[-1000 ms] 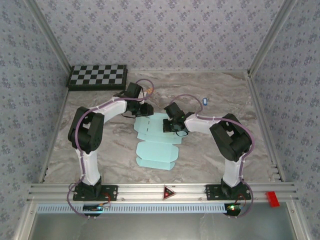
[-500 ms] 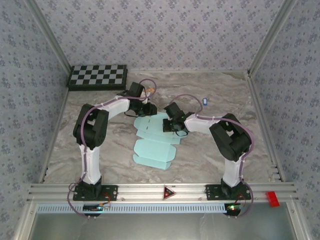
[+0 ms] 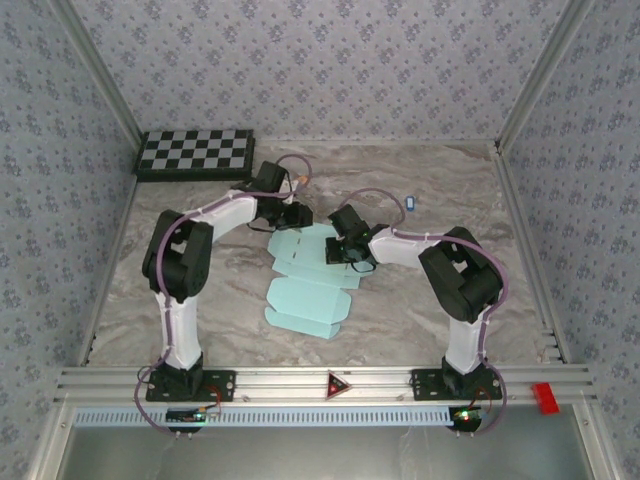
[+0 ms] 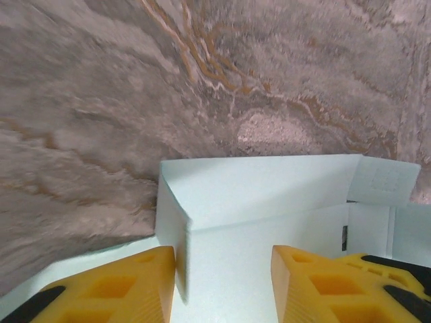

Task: Fold the paper box

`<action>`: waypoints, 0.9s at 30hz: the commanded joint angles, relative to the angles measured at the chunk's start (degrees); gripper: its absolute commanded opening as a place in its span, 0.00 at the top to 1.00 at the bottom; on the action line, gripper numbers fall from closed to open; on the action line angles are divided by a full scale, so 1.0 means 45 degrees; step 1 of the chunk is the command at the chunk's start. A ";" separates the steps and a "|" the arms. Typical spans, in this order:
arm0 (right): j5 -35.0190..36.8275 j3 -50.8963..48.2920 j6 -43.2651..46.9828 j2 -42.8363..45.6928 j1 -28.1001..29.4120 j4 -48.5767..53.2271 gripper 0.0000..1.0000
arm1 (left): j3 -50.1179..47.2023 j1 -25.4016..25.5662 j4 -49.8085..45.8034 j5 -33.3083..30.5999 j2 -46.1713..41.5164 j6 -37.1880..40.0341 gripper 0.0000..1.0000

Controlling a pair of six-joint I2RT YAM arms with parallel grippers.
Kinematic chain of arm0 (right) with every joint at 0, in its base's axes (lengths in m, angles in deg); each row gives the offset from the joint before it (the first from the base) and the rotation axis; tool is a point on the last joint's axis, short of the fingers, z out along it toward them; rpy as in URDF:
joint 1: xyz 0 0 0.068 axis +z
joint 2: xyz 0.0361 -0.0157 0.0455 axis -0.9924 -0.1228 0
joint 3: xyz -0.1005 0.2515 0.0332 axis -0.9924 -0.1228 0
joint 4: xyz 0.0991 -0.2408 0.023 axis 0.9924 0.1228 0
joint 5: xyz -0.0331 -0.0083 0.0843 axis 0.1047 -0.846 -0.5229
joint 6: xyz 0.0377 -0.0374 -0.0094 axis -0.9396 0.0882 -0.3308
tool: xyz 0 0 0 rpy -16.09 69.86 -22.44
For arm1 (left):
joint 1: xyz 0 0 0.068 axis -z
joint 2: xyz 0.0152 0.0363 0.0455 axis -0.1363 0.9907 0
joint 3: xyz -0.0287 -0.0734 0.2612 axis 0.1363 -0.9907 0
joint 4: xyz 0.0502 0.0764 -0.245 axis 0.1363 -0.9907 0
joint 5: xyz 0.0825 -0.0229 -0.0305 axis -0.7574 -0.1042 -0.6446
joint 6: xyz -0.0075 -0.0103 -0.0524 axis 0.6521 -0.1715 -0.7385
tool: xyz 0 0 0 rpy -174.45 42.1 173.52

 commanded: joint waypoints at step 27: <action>0.0215 -0.0567 0.0414 0.0371 -0.0034 0.0552 0.99 | -0.6516 0.1218 -0.0231 -0.3932 -0.6135 -0.1696 0.46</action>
